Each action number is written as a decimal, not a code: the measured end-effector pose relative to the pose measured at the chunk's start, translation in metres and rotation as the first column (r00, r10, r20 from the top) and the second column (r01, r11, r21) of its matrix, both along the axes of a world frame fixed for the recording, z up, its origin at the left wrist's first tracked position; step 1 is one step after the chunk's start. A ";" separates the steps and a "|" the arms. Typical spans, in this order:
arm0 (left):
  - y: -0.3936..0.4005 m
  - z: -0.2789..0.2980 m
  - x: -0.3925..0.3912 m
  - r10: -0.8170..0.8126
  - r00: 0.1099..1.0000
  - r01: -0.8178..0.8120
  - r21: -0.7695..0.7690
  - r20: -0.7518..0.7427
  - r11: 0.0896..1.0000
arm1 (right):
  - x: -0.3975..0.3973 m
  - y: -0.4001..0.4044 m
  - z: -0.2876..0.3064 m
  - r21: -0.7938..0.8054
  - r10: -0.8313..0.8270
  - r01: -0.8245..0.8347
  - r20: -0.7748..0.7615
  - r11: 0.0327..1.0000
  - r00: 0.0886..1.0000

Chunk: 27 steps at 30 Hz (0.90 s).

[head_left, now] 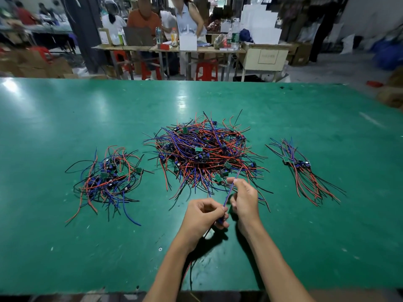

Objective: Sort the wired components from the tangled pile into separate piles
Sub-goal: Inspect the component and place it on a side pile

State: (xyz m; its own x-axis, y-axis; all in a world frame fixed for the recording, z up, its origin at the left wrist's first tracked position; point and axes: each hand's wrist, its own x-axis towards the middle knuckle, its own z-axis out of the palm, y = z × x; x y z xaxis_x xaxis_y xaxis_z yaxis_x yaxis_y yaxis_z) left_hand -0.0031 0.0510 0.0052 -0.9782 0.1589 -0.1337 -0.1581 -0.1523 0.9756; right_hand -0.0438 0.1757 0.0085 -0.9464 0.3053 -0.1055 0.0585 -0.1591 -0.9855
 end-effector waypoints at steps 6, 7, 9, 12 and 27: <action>0.001 0.003 0.005 -0.041 0.999 0.039 -0.053 -0.029 0.998 | -0.006 0.001 0.009 -0.170 -0.096 0.131 0.201 0.977 0.975; 0.001 0.003 0.005 -0.053 0.998 0.051 -0.059 -0.034 0.997 | -0.006 0.002 0.010 -0.221 -0.093 0.140 0.211 0.965 0.973; 0.001 0.003 0.006 -0.084 0.996 0.081 -0.070 -0.040 0.994 | -0.003 0.006 0.009 -0.310 -0.093 0.148 0.185 0.939 0.978; -0.001 0.004 0.008 -0.094 0.995 0.093 -0.051 -0.034 0.994 | 0.008 0.016 0.001 -0.291 0.003 0.009 0.041 0.957 0.999; -0.003 0.003 0.010 0.011 1.000 -0.011 0.085 -0.008 0.996 | 0.026 0.024 -0.016 -0.122 0.058 -0.081 -0.179 0.989 0.982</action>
